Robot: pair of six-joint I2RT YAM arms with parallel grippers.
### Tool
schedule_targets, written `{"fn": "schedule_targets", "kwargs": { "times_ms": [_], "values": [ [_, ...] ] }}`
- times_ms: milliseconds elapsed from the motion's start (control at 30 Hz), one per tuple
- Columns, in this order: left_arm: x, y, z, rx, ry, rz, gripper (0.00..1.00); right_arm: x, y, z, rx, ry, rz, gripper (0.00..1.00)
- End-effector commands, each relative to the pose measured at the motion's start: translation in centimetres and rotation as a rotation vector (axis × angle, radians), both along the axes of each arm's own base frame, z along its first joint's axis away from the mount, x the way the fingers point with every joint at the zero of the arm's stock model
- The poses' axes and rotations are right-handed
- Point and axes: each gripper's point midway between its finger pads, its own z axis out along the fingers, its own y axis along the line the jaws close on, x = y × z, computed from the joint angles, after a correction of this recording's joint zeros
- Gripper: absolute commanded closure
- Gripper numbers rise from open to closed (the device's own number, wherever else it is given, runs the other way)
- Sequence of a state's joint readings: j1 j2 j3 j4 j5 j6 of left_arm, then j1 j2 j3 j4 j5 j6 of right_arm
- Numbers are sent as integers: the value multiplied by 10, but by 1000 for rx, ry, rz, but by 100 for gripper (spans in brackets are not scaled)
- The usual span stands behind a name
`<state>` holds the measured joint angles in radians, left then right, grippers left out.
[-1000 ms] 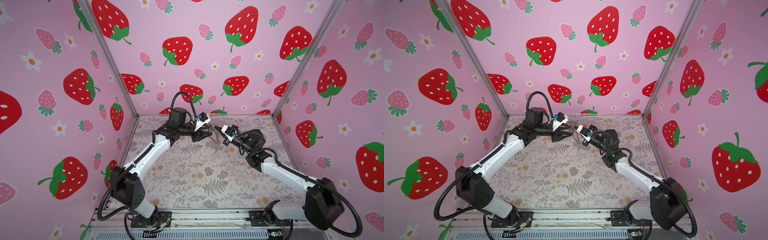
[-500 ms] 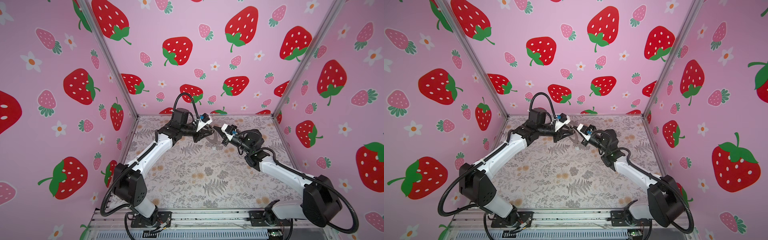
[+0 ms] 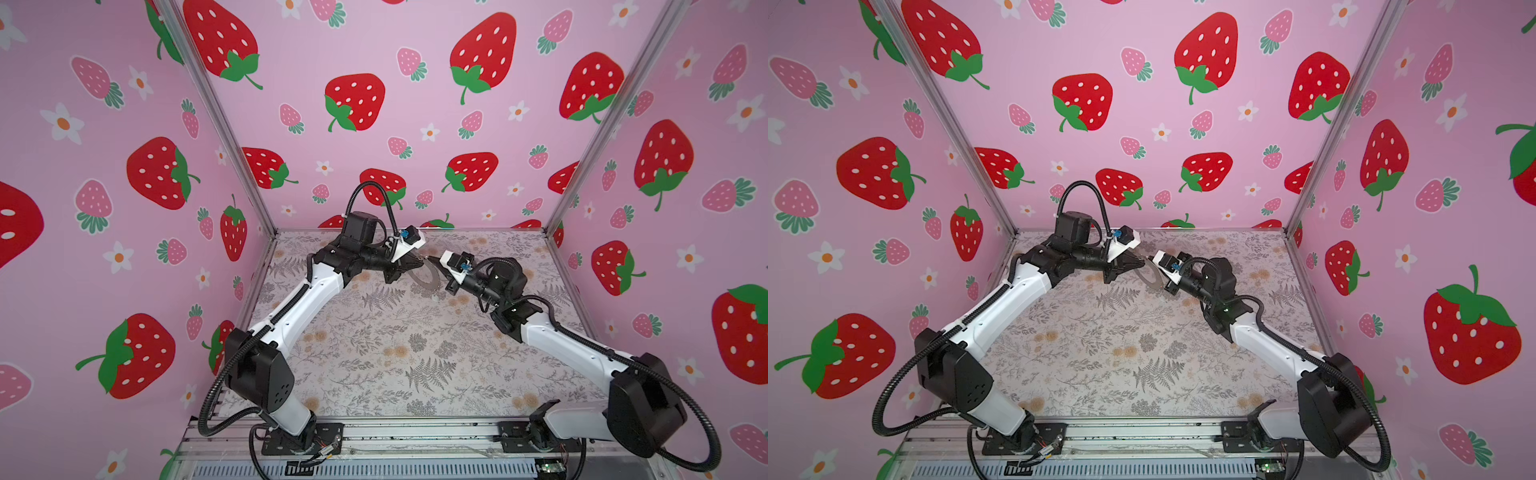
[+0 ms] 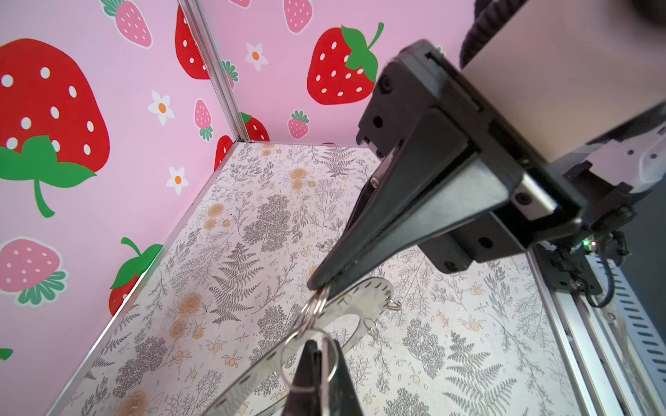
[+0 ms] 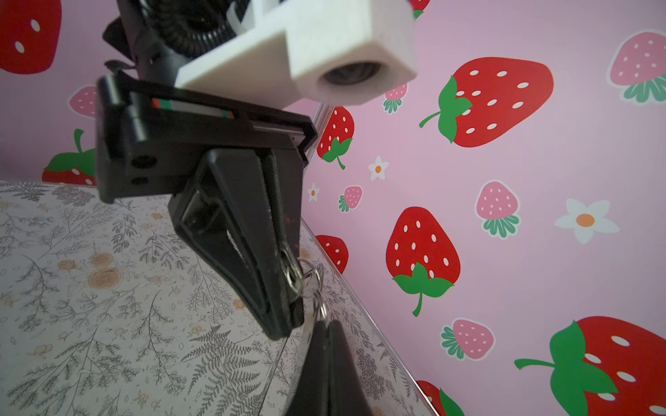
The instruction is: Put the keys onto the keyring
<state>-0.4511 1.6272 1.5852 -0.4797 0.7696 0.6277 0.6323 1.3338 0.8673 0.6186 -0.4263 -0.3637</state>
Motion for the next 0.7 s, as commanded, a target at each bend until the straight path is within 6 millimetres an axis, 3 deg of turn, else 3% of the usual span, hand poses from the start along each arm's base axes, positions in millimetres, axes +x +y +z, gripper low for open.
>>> {"fn": "schedule_targets", "kwargs": {
  "times_ms": [0, 333, 567, 667],
  "values": [
    [-11, 2, -2, 69, 29, -52, 100, 12, -11, 11, -51, -50, -73, 100],
    [-12, -7, -33, 322, 56, -66, 100, 5, -3, -12, -132, -50, -4, 100],
    [-2, -14, -28, 321, 57, -36, 100, 11, -7, -40, -212, -3, -23, 100],
    [-1, -16, -25, 316, 64, -36, 100, 20, -16, -49, -210, 37, -68, 92]
  ]
}}
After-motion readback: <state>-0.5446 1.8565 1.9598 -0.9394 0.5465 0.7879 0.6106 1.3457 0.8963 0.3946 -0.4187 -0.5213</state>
